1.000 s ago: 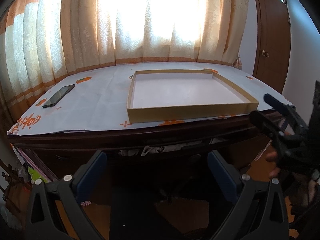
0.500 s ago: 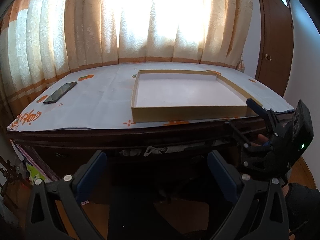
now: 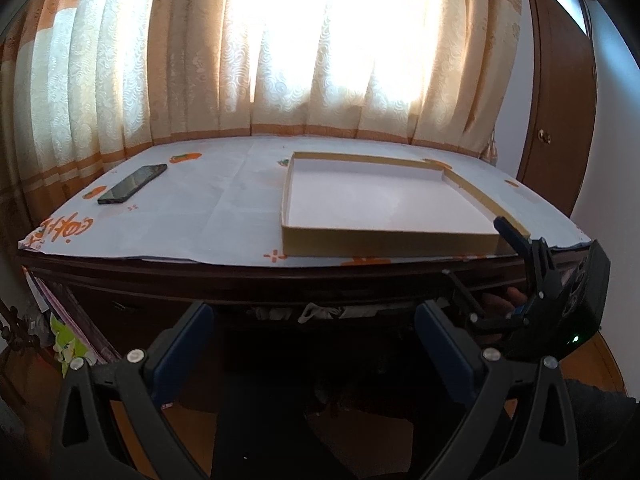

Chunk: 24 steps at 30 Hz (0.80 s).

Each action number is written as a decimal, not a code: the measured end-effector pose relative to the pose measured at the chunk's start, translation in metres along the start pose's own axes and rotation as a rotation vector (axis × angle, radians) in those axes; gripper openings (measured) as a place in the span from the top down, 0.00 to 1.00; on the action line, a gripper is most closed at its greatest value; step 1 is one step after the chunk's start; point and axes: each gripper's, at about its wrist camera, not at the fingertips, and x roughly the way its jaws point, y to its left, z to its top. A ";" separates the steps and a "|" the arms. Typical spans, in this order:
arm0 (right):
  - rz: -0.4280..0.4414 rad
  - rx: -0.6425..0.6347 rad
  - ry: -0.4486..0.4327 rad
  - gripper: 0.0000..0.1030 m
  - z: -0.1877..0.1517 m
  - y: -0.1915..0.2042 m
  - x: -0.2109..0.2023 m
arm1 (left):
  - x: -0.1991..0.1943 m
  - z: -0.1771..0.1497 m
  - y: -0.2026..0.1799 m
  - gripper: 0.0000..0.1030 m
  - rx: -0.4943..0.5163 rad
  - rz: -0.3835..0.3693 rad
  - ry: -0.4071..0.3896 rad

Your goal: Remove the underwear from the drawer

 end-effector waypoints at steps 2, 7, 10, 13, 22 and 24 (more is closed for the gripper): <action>-0.003 -0.017 0.000 0.01 -0.001 0.001 0.002 | -0.002 0.000 0.000 0.00 -0.001 0.005 -0.009; -0.008 -0.047 0.001 0.01 -0.002 0.002 0.006 | -0.002 0.002 0.003 0.00 -0.011 0.000 -0.014; -0.019 -0.063 -0.002 0.01 -0.003 0.004 0.007 | -0.003 0.002 0.004 0.00 -0.014 -0.001 -0.015; -0.028 -0.087 -0.004 0.01 -0.004 0.005 0.009 | -0.003 0.002 0.005 0.00 -0.017 0.000 -0.018; -0.047 -0.120 -0.006 0.01 -0.007 0.007 0.013 | -0.003 0.002 0.004 0.00 -0.020 -0.001 -0.015; -0.047 -0.125 -0.007 0.01 -0.008 0.006 0.012 | -0.003 0.002 0.004 0.00 -0.020 0.000 -0.013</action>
